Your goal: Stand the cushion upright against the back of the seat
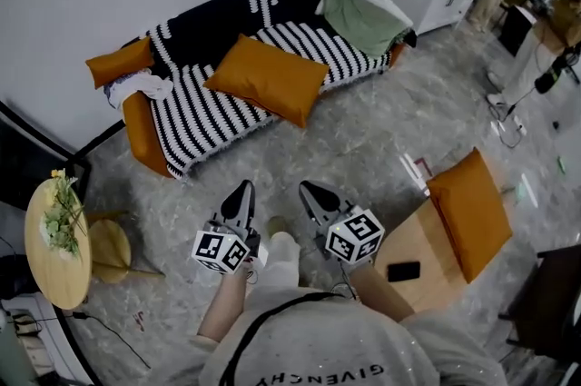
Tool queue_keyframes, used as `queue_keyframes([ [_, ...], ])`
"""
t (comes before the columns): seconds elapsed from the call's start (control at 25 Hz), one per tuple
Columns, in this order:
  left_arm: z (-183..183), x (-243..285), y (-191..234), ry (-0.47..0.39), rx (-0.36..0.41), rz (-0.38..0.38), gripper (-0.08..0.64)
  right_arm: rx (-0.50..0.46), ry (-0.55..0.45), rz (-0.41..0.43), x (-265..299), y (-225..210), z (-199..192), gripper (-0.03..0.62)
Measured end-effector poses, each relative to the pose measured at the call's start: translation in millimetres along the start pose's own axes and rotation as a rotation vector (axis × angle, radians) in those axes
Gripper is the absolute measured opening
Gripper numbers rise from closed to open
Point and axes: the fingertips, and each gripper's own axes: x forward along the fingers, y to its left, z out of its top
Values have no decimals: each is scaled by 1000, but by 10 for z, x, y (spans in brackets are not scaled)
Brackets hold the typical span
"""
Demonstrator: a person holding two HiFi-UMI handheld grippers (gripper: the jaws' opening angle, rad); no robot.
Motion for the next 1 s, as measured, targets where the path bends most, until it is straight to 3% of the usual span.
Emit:
queue_keyframes([
  [0.52,140,1270,1013,49,-44,-33,26,25,61,-41,1257,-850,290,20],
  [1.0,-108,1983,1672,130,-90,-39,27,87,146,-129,1875,-1586,22,23],
])
